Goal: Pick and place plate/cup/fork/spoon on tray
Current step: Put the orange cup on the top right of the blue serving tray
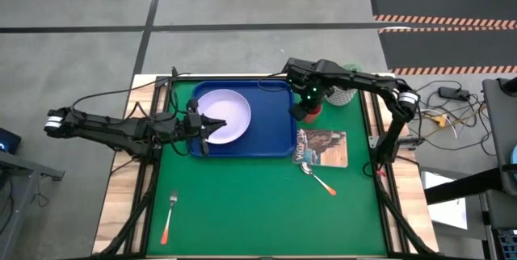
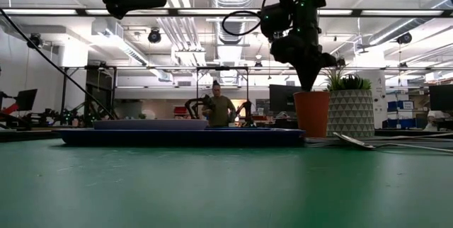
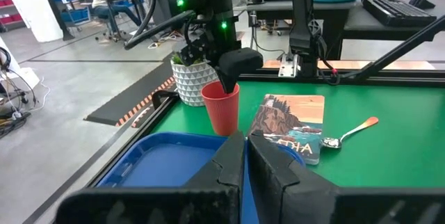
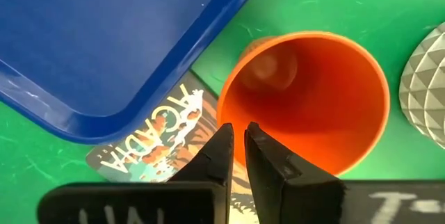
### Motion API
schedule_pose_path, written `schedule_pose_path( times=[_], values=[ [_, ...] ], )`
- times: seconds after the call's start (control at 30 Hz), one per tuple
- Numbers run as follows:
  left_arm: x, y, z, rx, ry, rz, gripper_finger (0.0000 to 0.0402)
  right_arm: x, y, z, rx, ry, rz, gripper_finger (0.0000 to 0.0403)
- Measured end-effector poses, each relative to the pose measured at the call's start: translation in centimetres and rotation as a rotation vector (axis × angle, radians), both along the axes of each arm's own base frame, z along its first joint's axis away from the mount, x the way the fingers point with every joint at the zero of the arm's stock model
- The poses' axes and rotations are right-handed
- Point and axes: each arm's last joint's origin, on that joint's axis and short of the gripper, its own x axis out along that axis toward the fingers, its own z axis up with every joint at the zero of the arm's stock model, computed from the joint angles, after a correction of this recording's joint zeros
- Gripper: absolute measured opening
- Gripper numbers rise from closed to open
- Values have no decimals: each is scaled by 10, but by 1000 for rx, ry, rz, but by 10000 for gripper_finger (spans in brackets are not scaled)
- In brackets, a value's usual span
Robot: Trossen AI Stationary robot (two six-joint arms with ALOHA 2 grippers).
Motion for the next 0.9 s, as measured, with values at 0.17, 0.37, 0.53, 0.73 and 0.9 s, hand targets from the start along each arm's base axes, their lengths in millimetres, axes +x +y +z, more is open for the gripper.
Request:
schedule_pose_path(
  times=[0.17,0.37,0.53,0.73,0.9],
  values=[
    [0,0,0,0,0,0,1,1,0,2,-10,-18,2,57],
    [0,0,0,0,0,0,1,2,-1,2,-18,-28,-3,109],
    [0,0,0,0,0,0,1,2,-1,2,-25,-29,-6,139],
    [0,0,0,0,0,0,1,3,-2,2,-29,-37,-6,155],
    [0,0,0,0,0,0,1,4,-3,1,-38,-53,-6,157]
  ],
)
